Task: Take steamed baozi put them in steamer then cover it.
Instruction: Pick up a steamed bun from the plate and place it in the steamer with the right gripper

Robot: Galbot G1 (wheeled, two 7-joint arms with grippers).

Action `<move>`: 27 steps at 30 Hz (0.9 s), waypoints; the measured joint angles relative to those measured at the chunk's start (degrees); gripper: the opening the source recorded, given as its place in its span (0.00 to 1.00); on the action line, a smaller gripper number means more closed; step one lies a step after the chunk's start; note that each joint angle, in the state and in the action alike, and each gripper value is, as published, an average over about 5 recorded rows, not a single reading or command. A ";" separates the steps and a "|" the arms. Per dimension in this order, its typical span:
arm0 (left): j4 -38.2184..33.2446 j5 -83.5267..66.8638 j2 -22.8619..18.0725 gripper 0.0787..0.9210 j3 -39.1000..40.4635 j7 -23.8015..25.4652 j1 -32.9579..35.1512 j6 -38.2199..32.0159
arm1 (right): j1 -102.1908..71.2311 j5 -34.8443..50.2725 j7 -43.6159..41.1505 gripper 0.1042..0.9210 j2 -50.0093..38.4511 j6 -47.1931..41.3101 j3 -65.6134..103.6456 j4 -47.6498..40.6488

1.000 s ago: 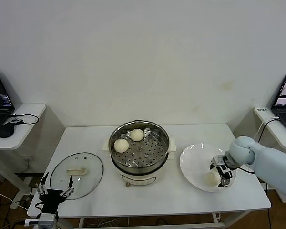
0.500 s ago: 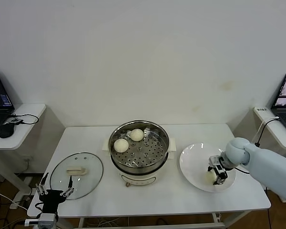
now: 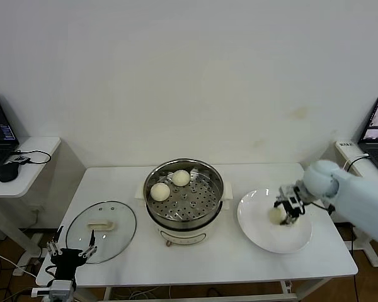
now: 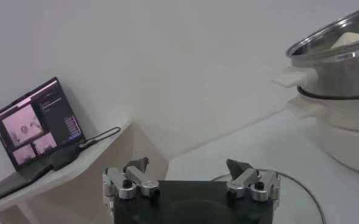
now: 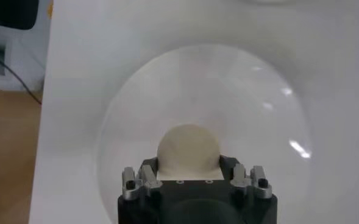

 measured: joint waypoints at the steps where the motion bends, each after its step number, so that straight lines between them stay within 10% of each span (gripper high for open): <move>1: -0.10 -0.05 0.03 0.88 -0.01 0.00 0.00 0.00 | 1.57 0.69 -0.07 0.64 0.26 -0.06 -0.61 0.01; 27: -0.76 -1.24 0.01 0.88 -2.68 0.03 0.29 -0.13 | 22.14 12.59 4.63 0.64 25.99 2.23 -18.97 -2.41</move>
